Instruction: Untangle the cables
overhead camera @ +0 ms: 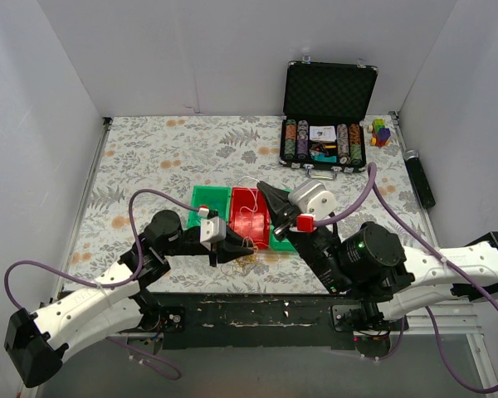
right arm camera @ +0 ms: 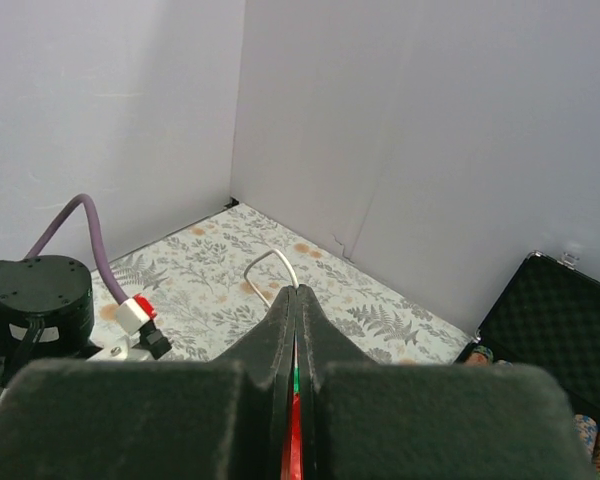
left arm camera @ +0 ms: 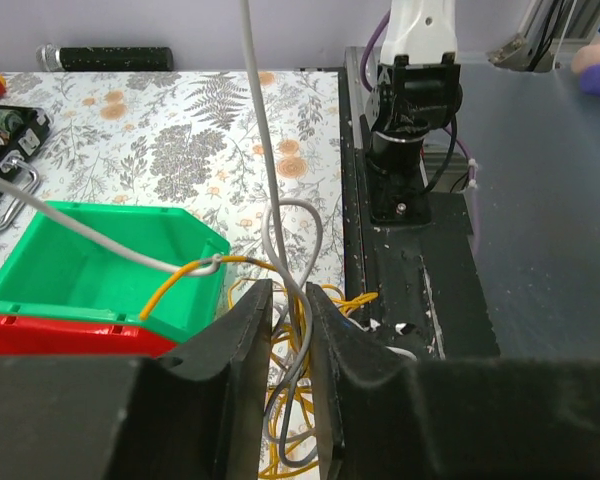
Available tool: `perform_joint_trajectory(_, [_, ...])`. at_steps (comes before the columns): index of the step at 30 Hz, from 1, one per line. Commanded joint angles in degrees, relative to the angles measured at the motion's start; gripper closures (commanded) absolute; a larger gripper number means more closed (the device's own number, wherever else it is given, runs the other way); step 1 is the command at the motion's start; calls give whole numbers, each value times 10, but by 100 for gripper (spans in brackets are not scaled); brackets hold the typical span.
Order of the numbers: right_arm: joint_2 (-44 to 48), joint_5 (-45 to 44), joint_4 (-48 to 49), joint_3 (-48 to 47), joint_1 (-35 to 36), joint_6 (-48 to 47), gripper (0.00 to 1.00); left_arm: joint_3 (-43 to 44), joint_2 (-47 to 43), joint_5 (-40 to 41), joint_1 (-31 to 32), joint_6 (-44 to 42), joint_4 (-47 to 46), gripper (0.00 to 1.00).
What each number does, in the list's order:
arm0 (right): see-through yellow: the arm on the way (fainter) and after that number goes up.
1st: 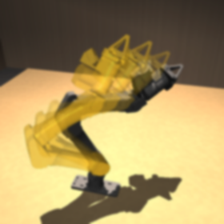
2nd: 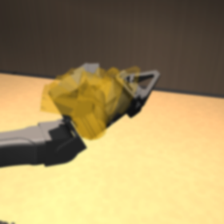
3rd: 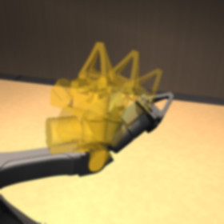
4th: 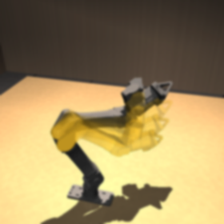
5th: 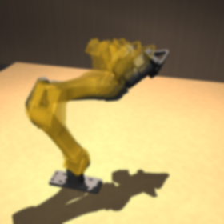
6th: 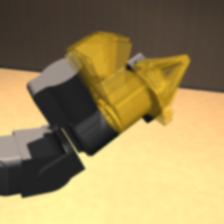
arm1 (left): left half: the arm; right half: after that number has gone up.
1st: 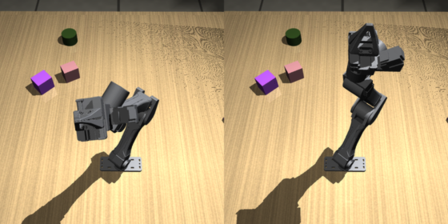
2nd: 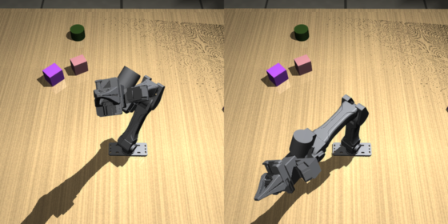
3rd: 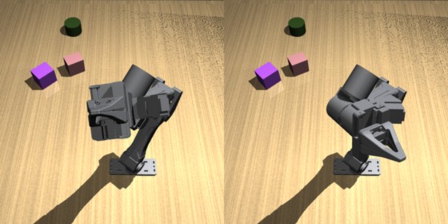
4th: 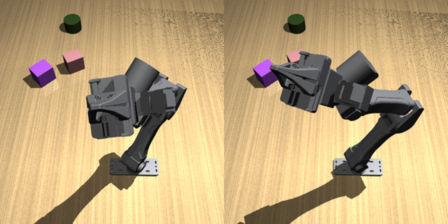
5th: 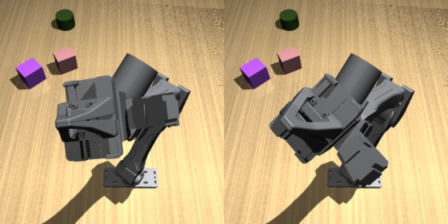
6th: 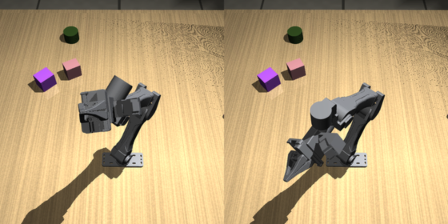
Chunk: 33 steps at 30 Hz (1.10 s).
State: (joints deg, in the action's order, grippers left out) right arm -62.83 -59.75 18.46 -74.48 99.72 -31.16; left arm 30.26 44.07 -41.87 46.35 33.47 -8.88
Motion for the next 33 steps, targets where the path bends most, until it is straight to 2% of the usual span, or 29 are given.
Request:
perform_joint_trajectory(1, [21,-20,82,-50,64,-64,99,-23,-11,-18,4,-39,46,79])
perform_joint_trajectory(12, [10,-24,156,-122,64,-213,99,-57,-24,-24,9,-110,110,74])
perform_joint_trajectory(16, [6,-26,173,-134,64,-239,99,-66,-26,-23,10,-139,132,73])
perform_joint_trajectory(21, [16,-40,188,-99,65,-240,99,-79,-36,-17,12,-169,160,64])
perform_joint_trajectory(25, [12,-76,279,-109,65,-342,99,-86,-41,-5,16,-198,192,60])
perform_joint_trajectory(29, [16,-55,207,-145,65,-300,99,-93,-39,16,16,-215,204,58])
perform_joint_trajectory(33, [28,-90,230,-77,66,-288,99,-91,-37,24,16,-200,187,58])
